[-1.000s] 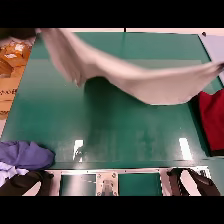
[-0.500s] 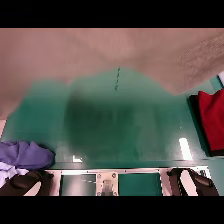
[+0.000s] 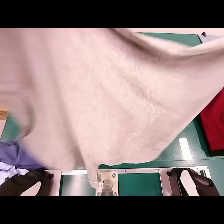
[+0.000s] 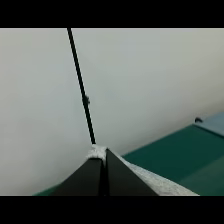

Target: Fold the shirts.

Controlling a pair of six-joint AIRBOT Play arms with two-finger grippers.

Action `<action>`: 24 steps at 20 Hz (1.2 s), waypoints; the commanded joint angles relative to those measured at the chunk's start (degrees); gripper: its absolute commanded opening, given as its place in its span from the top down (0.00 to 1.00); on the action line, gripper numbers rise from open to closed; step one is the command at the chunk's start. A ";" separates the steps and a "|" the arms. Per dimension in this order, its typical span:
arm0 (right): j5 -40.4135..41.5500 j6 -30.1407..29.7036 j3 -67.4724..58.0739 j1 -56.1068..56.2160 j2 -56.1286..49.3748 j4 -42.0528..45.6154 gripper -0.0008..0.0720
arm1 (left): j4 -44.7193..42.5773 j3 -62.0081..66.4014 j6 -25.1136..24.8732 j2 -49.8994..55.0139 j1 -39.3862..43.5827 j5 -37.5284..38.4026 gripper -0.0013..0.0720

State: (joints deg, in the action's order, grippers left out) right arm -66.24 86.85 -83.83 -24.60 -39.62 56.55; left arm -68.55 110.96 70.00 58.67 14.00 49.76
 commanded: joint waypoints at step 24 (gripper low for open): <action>-2.43 -13.42 8.02 -8.85 -47.10 -4.50 0.98 | 13.20 0.46 7.80 41.29 -13.84 21.09 0.96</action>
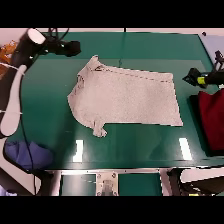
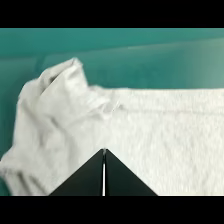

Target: Fold the shirts.

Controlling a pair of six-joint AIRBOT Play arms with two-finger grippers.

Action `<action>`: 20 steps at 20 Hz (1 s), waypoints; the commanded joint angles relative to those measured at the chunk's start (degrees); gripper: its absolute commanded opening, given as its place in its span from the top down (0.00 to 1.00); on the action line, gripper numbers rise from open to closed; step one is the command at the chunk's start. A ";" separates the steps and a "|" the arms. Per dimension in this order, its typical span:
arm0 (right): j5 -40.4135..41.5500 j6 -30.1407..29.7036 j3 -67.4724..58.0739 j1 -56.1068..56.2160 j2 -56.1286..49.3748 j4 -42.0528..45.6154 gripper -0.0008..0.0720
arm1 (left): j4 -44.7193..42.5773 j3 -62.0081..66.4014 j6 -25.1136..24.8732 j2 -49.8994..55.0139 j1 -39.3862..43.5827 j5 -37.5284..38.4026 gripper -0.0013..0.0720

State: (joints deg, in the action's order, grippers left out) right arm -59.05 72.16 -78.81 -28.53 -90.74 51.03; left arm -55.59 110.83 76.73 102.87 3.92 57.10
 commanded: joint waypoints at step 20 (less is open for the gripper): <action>-0.33 2.14 30.97 -18.69 19.76 7.96 0.98 | 21.46 -70.95 -4.79 -23.82 -10.14 -9.75 0.43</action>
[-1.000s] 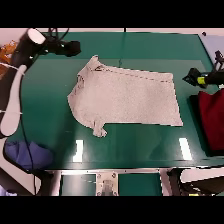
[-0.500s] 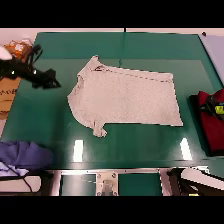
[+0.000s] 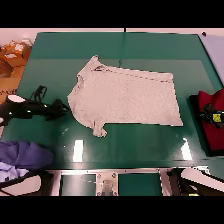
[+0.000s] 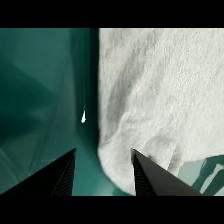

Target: Fold the shirts.

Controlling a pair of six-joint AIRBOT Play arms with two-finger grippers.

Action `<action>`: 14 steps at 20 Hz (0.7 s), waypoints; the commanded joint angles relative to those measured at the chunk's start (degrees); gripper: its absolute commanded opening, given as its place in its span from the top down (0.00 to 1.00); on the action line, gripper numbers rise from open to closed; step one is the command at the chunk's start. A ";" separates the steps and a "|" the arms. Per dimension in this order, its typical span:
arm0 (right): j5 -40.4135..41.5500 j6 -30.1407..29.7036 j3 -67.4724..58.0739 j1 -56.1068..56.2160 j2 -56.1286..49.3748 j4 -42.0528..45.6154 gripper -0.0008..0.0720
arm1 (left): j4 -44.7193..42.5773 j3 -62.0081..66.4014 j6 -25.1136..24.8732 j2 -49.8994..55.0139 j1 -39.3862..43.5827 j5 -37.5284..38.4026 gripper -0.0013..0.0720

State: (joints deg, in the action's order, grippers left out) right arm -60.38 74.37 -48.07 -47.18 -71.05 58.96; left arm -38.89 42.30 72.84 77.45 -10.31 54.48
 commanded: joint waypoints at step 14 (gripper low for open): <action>-2.71 0.39 0.98 -0.17 0.07 3.72 0.78 | -8.24 8.79 2.32 6.32 5.20 1.42 0.95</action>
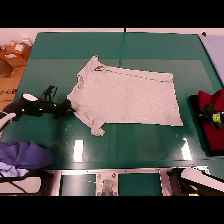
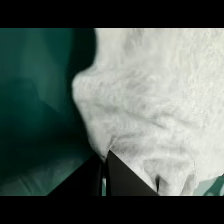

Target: Fold the shirts.

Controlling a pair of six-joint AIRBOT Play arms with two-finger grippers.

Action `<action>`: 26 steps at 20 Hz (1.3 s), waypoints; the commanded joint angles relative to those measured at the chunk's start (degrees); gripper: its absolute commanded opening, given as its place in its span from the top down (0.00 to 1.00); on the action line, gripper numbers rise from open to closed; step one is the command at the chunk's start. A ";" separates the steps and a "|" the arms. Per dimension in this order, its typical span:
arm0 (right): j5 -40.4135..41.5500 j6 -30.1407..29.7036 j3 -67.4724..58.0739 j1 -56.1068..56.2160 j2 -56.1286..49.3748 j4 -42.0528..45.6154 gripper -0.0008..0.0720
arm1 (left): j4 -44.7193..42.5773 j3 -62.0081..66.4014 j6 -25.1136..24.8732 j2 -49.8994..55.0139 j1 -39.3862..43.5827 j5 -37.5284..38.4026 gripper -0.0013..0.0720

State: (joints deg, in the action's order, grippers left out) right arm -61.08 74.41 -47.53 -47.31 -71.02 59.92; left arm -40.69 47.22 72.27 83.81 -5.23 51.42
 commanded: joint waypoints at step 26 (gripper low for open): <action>2.89 -3.08 16.55 1.29 1.27 -15.47 0.98 | -9.92 8.37 -0.48 -4.37 0.15 7.82 0.96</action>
State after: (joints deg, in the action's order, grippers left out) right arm -53.39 72.05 -27.68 -45.87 -70.83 45.34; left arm -51.11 53.82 72.95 82.32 -5.08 58.41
